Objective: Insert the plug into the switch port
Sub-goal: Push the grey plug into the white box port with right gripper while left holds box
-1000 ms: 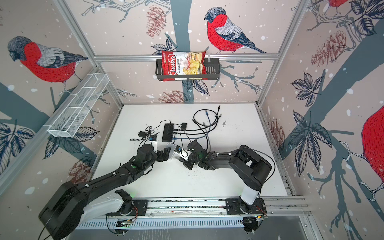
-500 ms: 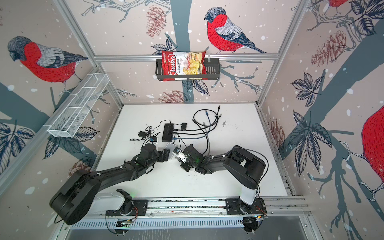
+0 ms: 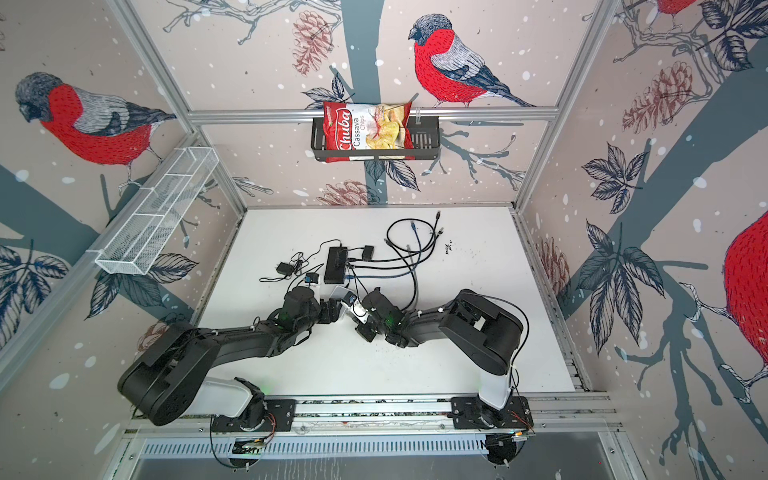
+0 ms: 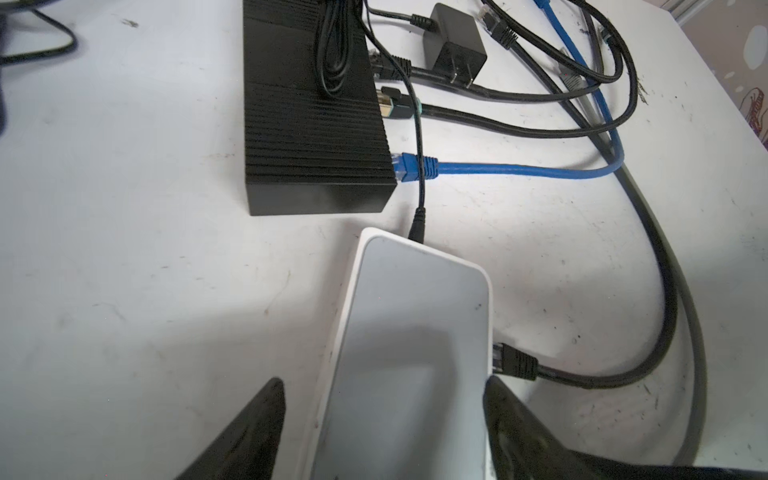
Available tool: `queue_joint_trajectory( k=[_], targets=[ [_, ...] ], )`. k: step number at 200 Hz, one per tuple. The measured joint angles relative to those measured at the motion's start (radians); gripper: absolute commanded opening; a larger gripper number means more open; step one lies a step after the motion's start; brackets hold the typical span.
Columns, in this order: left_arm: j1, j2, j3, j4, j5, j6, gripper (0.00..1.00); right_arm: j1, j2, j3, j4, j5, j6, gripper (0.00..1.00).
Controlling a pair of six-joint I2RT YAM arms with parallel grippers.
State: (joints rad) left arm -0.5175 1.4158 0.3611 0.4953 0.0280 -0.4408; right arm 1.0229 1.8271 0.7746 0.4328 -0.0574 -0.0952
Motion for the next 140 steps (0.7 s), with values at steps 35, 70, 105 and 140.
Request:
queue_joint_trajectory(
  k=[35, 70, 105, 140],
  targets=[
    [0.002, 0.015, -0.007, 0.025, 0.028, -0.002, 0.67, 0.006, 0.021, 0.017, -0.005, 0.0, 0.015, 0.02],
    [0.002, 0.025, -0.015, 0.046, 0.03, -0.008, 0.62, 0.013, 0.026, 0.018, -0.012, 0.0, 0.019, 0.02],
    [0.002, 0.028, -0.022, 0.06, 0.026, -0.023, 0.6, 0.017, 0.026, 0.016, -0.007, 0.01, 0.037, 0.02],
    [0.002, 0.028, -0.029, 0.066, 0.027, -0.029, 0.59, 0.019, 0.021, 0.01, 0.001, 0.022, 0.045, 0.02]
  ],
)
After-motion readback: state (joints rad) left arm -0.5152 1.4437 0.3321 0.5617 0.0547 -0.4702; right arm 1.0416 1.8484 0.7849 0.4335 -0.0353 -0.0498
